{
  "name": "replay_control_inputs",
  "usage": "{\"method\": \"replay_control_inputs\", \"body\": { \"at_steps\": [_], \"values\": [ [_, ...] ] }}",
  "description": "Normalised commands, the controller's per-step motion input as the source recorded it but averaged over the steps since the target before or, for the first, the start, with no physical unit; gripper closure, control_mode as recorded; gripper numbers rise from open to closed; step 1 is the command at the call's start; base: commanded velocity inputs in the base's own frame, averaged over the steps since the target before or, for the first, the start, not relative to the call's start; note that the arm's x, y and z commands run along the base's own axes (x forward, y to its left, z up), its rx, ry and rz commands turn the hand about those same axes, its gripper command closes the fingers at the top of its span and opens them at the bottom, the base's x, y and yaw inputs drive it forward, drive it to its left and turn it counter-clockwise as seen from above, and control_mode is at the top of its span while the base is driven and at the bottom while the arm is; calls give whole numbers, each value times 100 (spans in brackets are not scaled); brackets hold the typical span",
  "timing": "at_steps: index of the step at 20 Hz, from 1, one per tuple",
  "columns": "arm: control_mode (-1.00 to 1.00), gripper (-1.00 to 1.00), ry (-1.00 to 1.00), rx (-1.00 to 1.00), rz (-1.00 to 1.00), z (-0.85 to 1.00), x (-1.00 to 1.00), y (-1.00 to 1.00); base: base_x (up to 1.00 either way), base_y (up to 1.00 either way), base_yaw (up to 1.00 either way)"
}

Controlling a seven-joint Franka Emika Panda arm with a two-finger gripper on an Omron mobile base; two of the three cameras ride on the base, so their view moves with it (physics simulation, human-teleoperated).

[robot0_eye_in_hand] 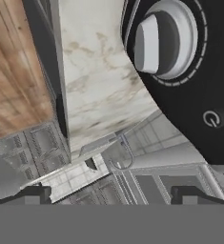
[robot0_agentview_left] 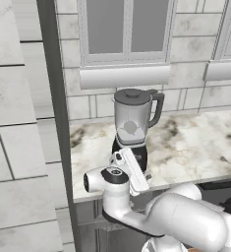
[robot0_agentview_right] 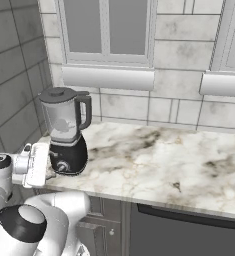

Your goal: Open the blender lid, put the kiwi in the blender, close the lid, and start the blender.

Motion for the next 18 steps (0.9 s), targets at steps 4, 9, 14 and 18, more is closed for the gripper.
{"method": "replay_control_inputs", "body": {
  "at_steps": [4, 9, 14, 18],
  "values": [
    [-100, -100, 0, -3, 0, -28, 9, 0, 0, 0, 0],
    [-100, -100, -2, 0, 0, -11, 28, 0, 0, 0, 0],
    [-100, -100, -4, 0, 3, -10, 35, 0, 0, 0, 0],
    [-100, -100, -2, 0, 5, -29, 23, 0, 0, 0, 0]
  ]
}}
